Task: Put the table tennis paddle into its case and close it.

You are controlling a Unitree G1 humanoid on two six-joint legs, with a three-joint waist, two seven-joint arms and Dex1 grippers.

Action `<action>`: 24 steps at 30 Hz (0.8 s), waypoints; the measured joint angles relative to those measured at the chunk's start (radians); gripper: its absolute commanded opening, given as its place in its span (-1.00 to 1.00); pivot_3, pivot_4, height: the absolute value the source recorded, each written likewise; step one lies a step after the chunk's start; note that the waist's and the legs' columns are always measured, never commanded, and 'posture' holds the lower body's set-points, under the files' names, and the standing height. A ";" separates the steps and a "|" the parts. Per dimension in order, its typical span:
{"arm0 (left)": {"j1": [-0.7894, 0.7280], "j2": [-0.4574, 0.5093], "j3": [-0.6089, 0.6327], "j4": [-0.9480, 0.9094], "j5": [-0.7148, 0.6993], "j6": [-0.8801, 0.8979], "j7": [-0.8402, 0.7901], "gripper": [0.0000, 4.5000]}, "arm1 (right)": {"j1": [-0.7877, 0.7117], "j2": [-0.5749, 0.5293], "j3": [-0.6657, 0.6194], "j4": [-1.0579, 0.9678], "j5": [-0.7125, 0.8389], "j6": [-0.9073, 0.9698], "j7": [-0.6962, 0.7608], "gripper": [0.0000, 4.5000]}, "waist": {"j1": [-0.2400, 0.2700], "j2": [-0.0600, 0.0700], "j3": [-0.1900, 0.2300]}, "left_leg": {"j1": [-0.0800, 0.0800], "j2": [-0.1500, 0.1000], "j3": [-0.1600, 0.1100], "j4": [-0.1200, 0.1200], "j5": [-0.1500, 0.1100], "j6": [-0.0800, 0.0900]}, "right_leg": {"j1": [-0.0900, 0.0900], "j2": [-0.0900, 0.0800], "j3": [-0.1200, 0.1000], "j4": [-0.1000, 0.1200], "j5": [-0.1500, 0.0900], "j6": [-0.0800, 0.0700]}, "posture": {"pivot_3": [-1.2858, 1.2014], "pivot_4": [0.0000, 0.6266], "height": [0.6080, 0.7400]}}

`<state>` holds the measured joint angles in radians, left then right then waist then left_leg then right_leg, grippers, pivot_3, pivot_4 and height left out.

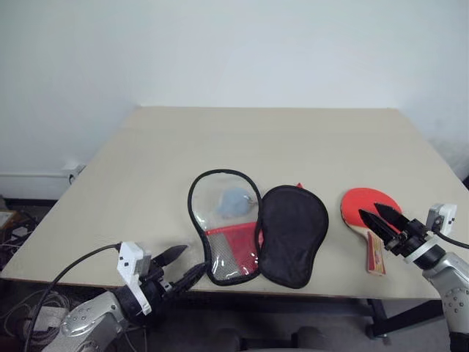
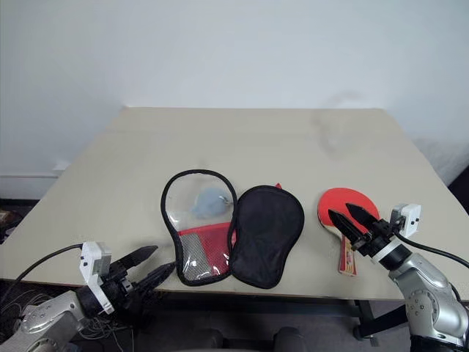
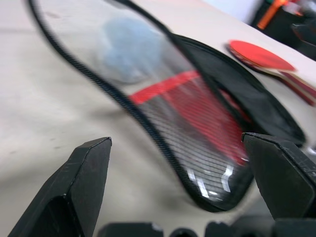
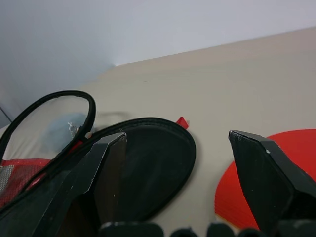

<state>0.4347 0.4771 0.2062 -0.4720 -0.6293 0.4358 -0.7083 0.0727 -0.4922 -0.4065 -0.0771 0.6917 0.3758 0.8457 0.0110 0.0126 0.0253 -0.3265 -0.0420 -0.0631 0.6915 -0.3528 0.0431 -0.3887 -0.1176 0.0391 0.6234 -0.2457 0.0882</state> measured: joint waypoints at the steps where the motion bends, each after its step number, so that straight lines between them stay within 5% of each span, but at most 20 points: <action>1: -0.008 -0.009 -0.012 0.000 0.005 0.000 0.008 1.00 | 0.000 -0.005 -0.002 0.000 0.004 0.002 0.001 0.59 | 0.000 0.000 0.000 | 0.000 0.000 0.000 0.000 0.000 0.000 | 0.000 0.000 0.000 0.000 0.000 0.000 | 0.03 -1.00 0.64; 12: -0.086 -0.050 -0.101 0.015 0.041 -0.014 0.025 1.00 | 0.059 -0.063 -0.056 0.005 0.011 0.026 -0.046 0.59 | -0.001 0.000 0.000 | 0.000 0.000 0.001 0.000 0.000 0.000 | 0.000 0.000 0.001 0.000 0.000 0.000 | 0.03 -1.00 0.64; 24: -0.412 0.055 -0.183 0.125 0.019 0.109 -0.102 1.00 | 0.213 -0.147 -0.127 -0.267 0.067 0.431 -0.348 0.59 | -0.002 0.000 0.000 | -0.001 0.001 0.000 0.000 0.000 0.000 | 0.000 0.002 0.001 0.001 0.000 0.000 | 0.03 -1.00 0.64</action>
<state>0.0229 0.5321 0.0237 -0.3466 -0.6103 0.5445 -0.8102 0.2857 -0.6392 -0.5340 -0.3442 0.7582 0.8073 0.4981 0.0092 0.0121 0.0253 -0.3273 -0.0410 -0.0627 0.6914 -0.3525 0.0428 -0.3885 -0.1160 0.0397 0.6242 -0.2456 0.0883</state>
